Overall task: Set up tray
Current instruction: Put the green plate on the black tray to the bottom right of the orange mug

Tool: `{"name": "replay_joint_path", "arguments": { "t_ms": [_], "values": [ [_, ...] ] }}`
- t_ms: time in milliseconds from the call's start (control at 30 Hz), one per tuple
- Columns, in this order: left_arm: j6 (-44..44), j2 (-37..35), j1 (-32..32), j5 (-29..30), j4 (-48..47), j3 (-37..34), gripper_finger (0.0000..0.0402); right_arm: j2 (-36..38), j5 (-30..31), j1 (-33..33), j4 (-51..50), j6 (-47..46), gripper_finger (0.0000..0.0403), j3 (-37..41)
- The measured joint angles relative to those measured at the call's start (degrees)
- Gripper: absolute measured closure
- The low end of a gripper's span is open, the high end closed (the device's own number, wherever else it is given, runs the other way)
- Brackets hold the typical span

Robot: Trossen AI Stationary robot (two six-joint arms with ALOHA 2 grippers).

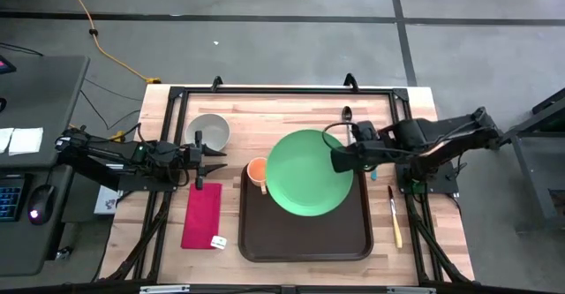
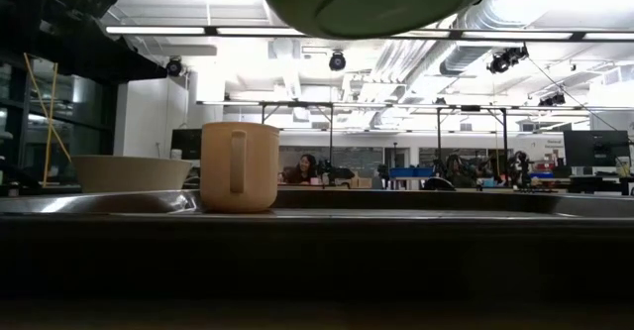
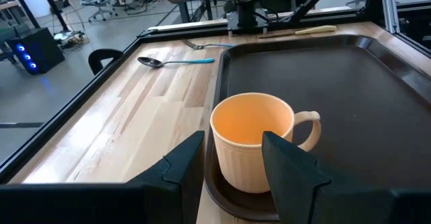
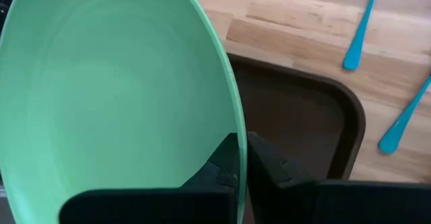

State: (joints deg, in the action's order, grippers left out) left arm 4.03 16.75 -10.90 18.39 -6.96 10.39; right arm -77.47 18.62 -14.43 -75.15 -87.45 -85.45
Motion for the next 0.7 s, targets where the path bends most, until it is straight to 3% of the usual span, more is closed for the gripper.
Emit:
{"name": "replay_joint_path", "arguments": {
  "t_ms": [700],
  "values": [
    [0.0,0.0,0.0,0.0,0.0,0.0,0.0222,-4.1,-2.5,-1.8,-3.7,-4.0,0.0403,0.0]
  ]
}}
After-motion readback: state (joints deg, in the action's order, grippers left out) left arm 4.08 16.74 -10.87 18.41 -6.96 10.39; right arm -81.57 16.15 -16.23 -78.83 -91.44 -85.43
